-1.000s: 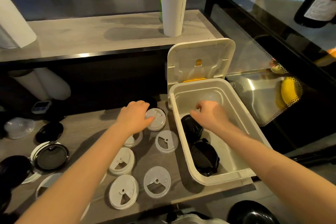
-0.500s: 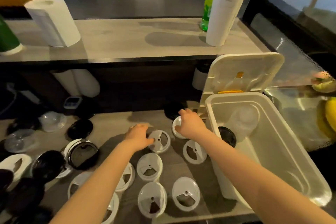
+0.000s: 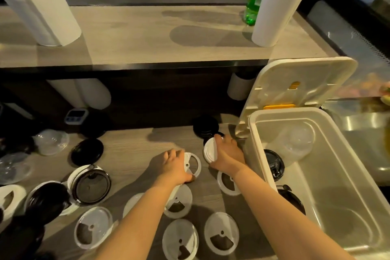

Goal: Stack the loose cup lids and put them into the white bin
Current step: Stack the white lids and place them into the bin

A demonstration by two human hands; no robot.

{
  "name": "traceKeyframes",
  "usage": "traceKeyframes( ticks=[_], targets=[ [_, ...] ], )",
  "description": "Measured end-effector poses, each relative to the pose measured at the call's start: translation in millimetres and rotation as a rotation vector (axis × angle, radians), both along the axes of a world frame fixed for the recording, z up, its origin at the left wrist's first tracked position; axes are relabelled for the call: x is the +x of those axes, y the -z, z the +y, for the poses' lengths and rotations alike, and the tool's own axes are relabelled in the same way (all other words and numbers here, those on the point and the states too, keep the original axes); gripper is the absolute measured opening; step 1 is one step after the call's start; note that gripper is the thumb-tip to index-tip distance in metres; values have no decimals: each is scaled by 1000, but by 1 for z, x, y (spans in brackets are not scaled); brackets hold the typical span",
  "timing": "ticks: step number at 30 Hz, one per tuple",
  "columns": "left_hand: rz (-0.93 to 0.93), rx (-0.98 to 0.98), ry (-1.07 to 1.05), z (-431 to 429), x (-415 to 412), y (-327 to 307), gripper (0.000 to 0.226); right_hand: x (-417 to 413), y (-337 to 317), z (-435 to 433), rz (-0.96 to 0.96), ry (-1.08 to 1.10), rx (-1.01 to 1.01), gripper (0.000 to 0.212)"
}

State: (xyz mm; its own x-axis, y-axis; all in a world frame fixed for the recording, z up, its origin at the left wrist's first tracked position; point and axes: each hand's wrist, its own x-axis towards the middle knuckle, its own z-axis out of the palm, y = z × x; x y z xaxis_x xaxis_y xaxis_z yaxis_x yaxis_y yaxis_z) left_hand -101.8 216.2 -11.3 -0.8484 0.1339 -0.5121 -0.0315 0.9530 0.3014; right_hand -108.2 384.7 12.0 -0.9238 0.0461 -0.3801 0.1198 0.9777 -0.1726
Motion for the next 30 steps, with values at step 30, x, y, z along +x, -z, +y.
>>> traceKeyframes(
  ticks=[30],
  targets=[
    [-204,1147,-1005,-20,11,-39,34,29,-51,-30,174,70,-721,89]
  ],
)
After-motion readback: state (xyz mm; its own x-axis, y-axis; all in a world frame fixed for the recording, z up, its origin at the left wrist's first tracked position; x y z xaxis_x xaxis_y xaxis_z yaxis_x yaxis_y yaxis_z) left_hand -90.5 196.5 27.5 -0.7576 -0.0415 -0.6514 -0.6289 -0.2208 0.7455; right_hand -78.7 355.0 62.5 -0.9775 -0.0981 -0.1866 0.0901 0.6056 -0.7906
